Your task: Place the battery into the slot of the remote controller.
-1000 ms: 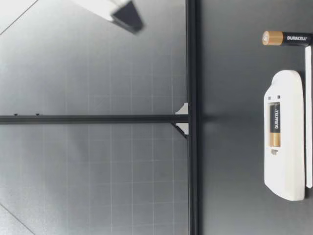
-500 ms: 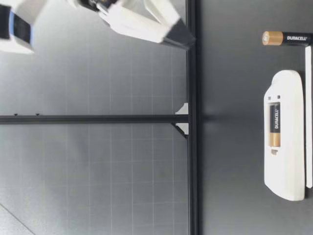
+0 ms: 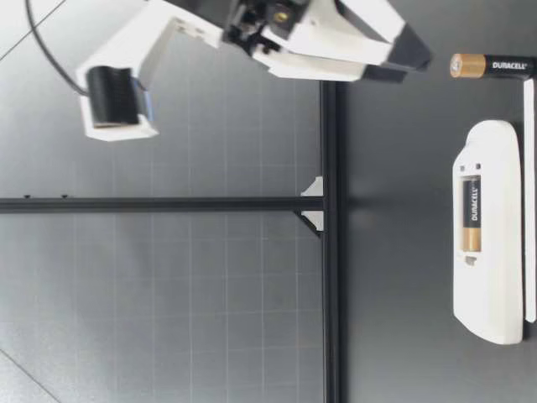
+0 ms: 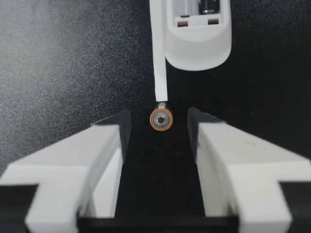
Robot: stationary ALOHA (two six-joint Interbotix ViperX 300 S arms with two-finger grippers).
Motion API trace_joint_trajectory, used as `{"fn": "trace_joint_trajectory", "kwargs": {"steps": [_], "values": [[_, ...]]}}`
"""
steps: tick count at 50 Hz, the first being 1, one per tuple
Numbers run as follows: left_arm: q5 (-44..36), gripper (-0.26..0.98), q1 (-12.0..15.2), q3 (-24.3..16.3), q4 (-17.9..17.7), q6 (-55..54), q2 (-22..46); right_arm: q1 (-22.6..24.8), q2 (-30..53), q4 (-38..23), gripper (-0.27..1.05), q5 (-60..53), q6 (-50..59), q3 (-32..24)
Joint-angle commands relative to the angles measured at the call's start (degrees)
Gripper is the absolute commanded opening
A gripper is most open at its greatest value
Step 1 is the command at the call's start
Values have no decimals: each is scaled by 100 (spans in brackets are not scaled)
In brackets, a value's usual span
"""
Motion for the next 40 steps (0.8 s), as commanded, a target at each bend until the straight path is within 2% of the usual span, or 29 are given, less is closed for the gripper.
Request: {"fn": "trace_joint_trajectory", "kwargs": {"steps": [1, 33, 40], "values": [[-62, -15, 9, -70, -9, 9, 44, -26, 9, -35, 48, -18, -9, -141], [-62, -15, 9, -79, 0, 18, 44, -35, 501, -114, 48, -70, -18, -202], [-62, -15, 9, -70, -9, 18, 44, -26, 519, -105, 41, -62, -9, -211]]}}
